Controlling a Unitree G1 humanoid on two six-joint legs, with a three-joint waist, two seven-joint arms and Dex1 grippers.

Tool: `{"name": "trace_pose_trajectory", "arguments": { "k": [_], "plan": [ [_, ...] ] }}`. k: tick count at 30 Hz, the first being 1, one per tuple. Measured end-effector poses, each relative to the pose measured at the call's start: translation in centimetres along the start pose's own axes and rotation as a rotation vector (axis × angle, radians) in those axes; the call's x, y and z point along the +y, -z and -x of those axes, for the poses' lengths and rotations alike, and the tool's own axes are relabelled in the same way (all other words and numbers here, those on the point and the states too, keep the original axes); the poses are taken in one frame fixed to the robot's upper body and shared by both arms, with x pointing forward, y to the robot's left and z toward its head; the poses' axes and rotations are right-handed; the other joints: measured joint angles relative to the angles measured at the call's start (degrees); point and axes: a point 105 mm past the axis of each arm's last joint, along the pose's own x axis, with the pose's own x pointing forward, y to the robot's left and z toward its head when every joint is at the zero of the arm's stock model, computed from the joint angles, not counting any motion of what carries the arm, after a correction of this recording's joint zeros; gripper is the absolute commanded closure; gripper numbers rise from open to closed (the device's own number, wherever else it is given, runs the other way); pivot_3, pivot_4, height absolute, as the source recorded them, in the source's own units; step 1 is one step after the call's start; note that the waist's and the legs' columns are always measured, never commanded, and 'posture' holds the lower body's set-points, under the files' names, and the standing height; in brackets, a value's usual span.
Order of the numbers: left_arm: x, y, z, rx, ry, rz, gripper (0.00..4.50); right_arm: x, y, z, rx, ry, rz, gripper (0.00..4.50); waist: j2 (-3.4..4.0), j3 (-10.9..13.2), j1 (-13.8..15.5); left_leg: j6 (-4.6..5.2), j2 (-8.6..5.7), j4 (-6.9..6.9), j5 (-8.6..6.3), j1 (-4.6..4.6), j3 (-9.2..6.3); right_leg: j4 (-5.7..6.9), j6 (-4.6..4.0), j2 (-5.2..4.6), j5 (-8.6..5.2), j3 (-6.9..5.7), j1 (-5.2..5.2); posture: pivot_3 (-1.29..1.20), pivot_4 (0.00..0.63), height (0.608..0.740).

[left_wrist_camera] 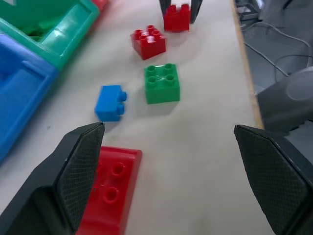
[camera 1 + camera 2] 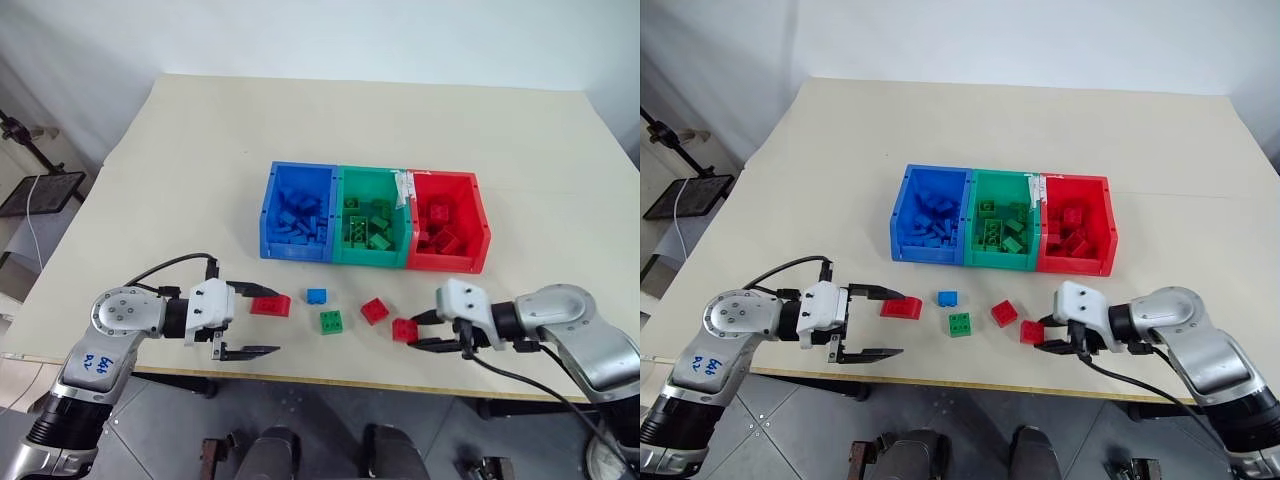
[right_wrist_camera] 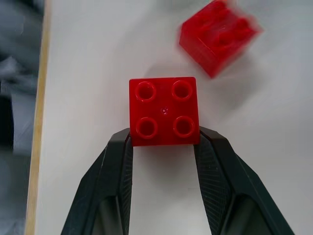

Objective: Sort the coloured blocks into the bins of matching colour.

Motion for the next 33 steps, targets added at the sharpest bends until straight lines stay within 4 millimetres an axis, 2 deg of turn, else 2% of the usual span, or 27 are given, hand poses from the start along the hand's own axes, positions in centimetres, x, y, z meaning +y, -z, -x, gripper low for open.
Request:
{"name": "trace_pose_trajectory", "arguments": {
  "k": [3,5,7,11,14,17,20,22,24,27,29,31,33],
  "plan": [
    [1.0,-0.5,0.4,-0.05,-0.078,0.038,0.0,-3.6,-2.4,2.5,-0.143,0.228,-0.052,3.07,0.0,0.0,-0.11,0.0,0.0,0.02,0.0,0.04,0.04,0.04,0.0,0.0,0.0,0.04,0.0,0.0,0.15,0.74],
    [1.3,-0.7,0.5,-0.079,-0.112,0.078,0.0,-6.3,-3.2,4.5,-0.181,0.384,-0.084,3.07,0.0,0.0,-0.11,0.0,0.0,0.02,0.0,0.05,0.02,0.05,-0.01,0.0,0.01,0.03,-0.01,0.0,0.15,0.74],
    [1.6,-0.8,0.7,-0.085,-0.135,0.092,0.0,-8.1,-3.2,5.7,-0.19,0.479,-0.115,3.07,0.0,0.0,-0.16,-0.01,0.0,-0.01,0.0,0.04,0.01,0.05,-0.01,0.0,0.01,0.02,-0.03,0.0,0.15,0.74],
    [1.8,-0.8,0.9,-0.081,-0.163,0.096,0.0,-10.5,-3.0,6.6,-0.188,0.593,-0.153,3.07,0.0,0.0,-0.23,-0.01,-0.02,-0.04,0.0,0.0,0.03,0.04,-0.01,-0.01,0.01,0.03,-0.08,0.0,0.15,0.74],
    [1.8,-0.8,1.0,-0.08,-0.173,0.098,0.0,-11.3,-3.5,6.7,-0.208,0.624,-0.147,2.06,0.0,0.0,-0.33,-0.01,-0.03,-0.04,0.0,0.0,0.04,0.04,-0.01,0.0,0.01,0.02,-0.08,0.0,0.15,0.74],
    [1.7,-0.7,1.0,-0.079,-0.175,0.1,0.0,-11.1,-3.7,6.2,-0.223,0.601,-0.138,1.04,0.0,0.0,-0.38,-0.01,-0.03,-0.04,0.0,-0.01,0.03,0.03,-0.01,-0.01,0.01,0.02,-0.08,0.0,0.15,0.74],
    [1.4,-0.4,1.0,-0.072,-0.179,0.113,0.0,-9.4,-4.2,5.4,-0.264,0.512,-0.095,0.03,0.0,0.0,-0.38,-0.01,-0.02,-0.05,-0.01,-0.02,0.03,0.03,0.0,-0.01,0.01,0.02,-0.08,0.0,0.15,0.74],
    [1.5,-0.3,1.1,-0.068,-0.184,0.114,0.0,-8.0,-4.0,5.3,-0.292,0.456,-0.116,0.03,0.0,0.0,-0.22,-0.01,0.0,-0.04,-0.01,-0.03,0.01,0.04,0.0,-0.01,0.01,0.0,-0.06,0.0,0.15,0.74],
    [1.5,-0.1,1.3,-0.061,-0.191,0.116,0.0,-6.4,-2.9,5.4,-0.276,0.397,-0.148,0.03,0.0,0.0,0.14,0.0,-0.01,-0.04,-0.01,-0.03,-0.02,0.02,0.0,-0.01,0.01,-0.01,-0.03,0.0,0.15,0.74],
    [1.7,-0.3,1.4,-0.06,-0.194,0.107,0.0,-5.3,-2.3,5.7,-0.267,0.367,-0.151,0.03,0.01,0.0,-0.05,0.02,-0.02,-0.01,0.0,-0.01,0.11,-0.02,-0.01,-0.02,0.01,0.06,-0.03,0.0,0.15,0.74],
    [1.7,-0.3,1.5,-0.058,-0.184,0.087,0.0,-3.8,-0.2,7.3,-0.217,0.382,-0.124,0.03,0.0,0.0,0.46,0.0,-0.05,-0.04,-0.01,-0.01,0.0,0.04,-0.01,0.0,0.01,-0.12,0.02,0.0,0.15,0.74],
    [1.8,0.5,2.0,-0.035,-0.187,0.107,0.0,-2.3,2.4,9.0,-0.163,0.407,-0.114,0.03,0.0,0.0,0.65,0.02,-0.19,-0.06,-0.04,-0.01,0.07,0.01,-0.01,0.0,0.01,-0.17,0.04,0.0,0.15,0.74],
    [1.9,0.9,2.1,-0.027,-0.186,0.123,0.0,-1.4,3.9,10.2,-0.131,0.42,-0.084,0.03,0.0,0.0,0.16,0.05,-0.25,-0.04,-0.05,0.03,0.17,-0.04,0.0,-0.02,0.01,-0.1,0.06,0.0,0.15,0.74]
  ]
}}
